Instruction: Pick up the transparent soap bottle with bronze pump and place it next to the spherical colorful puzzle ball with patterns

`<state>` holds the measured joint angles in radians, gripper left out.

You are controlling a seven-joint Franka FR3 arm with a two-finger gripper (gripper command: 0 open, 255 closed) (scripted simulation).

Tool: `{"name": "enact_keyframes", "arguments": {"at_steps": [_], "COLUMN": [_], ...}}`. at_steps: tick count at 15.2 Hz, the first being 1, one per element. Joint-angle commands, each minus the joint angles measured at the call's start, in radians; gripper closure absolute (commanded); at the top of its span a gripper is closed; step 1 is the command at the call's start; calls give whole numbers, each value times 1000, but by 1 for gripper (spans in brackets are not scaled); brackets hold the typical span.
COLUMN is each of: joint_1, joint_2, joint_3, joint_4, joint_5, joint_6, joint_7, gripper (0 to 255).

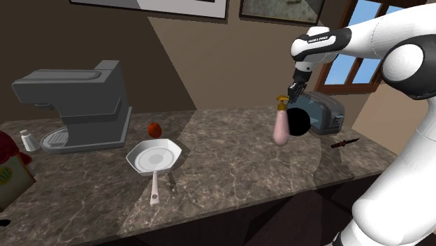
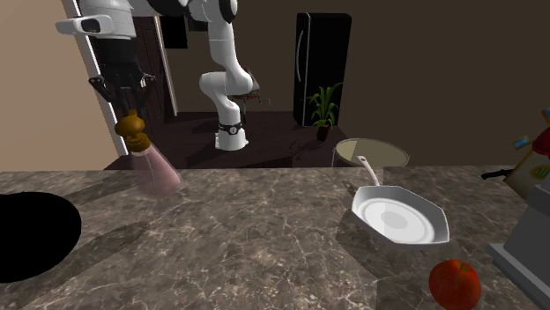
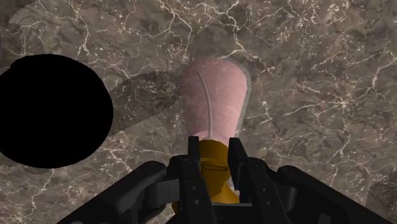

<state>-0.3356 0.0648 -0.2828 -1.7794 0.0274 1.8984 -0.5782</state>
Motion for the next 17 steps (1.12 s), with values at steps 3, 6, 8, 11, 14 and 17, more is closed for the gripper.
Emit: {"name": "enact_keyframes", "arguments": {"at_steps": [3,6,8,11,14,17], "joint_1": [0,0,0,0,-1,0], "joint_2": [4,11,17,20,20,20], "joint_3": [0,0,1,1,1,1], "joint_4": [-48,-81,-101,-112,-112,-113], "joint_5": [2,5,7,8,8,8], "joint_6": [54,93,118,133,133,133], "joint_7": [-2,-3,-5,-6,-6,-6], "gripper": [255,255,255,255,255,0]}}
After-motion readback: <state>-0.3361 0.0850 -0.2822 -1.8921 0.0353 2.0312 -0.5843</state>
